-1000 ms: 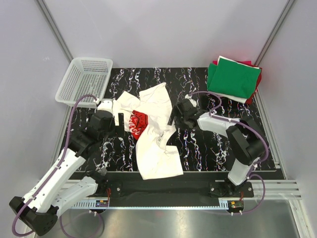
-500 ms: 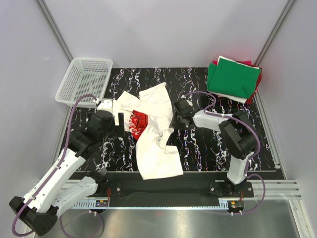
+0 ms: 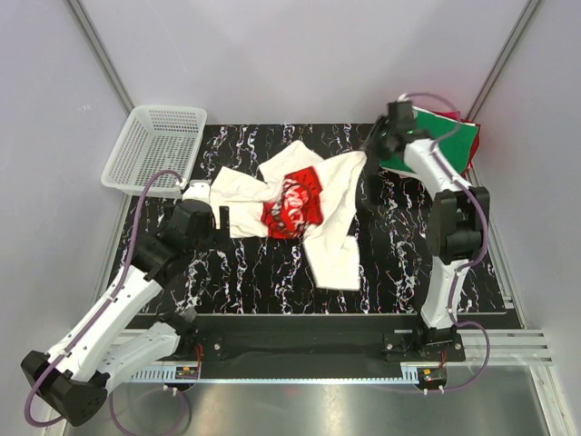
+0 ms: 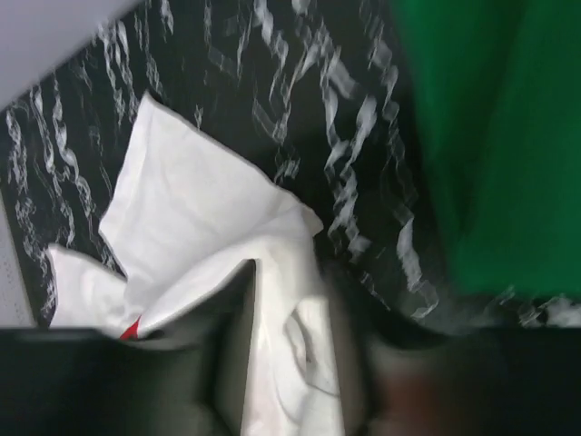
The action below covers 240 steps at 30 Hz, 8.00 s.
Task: Fold and stack the t-shirts
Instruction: Flatten the tshirt out
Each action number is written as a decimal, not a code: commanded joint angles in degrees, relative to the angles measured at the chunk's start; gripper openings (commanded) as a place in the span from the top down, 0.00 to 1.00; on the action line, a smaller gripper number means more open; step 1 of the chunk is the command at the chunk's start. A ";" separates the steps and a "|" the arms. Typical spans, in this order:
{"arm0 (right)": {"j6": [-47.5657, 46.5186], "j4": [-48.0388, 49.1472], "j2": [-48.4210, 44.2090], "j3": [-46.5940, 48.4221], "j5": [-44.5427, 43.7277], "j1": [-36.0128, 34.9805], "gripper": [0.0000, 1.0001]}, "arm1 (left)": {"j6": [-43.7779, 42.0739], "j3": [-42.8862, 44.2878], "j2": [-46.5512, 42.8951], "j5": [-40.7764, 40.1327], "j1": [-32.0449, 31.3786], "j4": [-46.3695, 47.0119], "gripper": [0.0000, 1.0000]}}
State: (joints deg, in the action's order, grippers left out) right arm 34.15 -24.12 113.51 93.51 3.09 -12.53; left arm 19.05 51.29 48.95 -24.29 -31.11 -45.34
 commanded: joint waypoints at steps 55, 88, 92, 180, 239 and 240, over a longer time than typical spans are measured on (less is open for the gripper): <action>-13.05 1.01 -20.71 -41.05 10.79 -4.96 0.88 | 11.45 4.60 45.54 11.29 9.84 30.32 1.00; -8.75 -21.32 -42.40 -33.48 7.18 9.37 0.00 | 3.19 14.84 24.80 22.45 24.35 -3.88 0.01; -7.52 -19.92 -46.27 -38.66 8.24 9.37 0.00 | 4.77 7.79 18.75 21.75 24.35 -1.95 0.01; -3.04 -12.08 -58.30 -43.07 13.44 8.67 1.00 | 6.09 -0.75 4.49 16.65 23.38 -0.98 0.93; -1.65 -14.92 -35.98 -44.26 10.09 0.23 0.02 | 5.30 -1.28 4.40 19.02 24.35 0.08 0.93; -0.76 -13.95 -38.17 -46.12 10.53 0.23 0.04 | 5.30 -1.45 4.31 19.02 24.35 0.08 0.93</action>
State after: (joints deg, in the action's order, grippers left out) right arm 29.58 -39.97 79.31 53.71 16.45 -12.58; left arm 25.28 50.11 54.08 -6.44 -7.16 -47.81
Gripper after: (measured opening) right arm 0.980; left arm 0.077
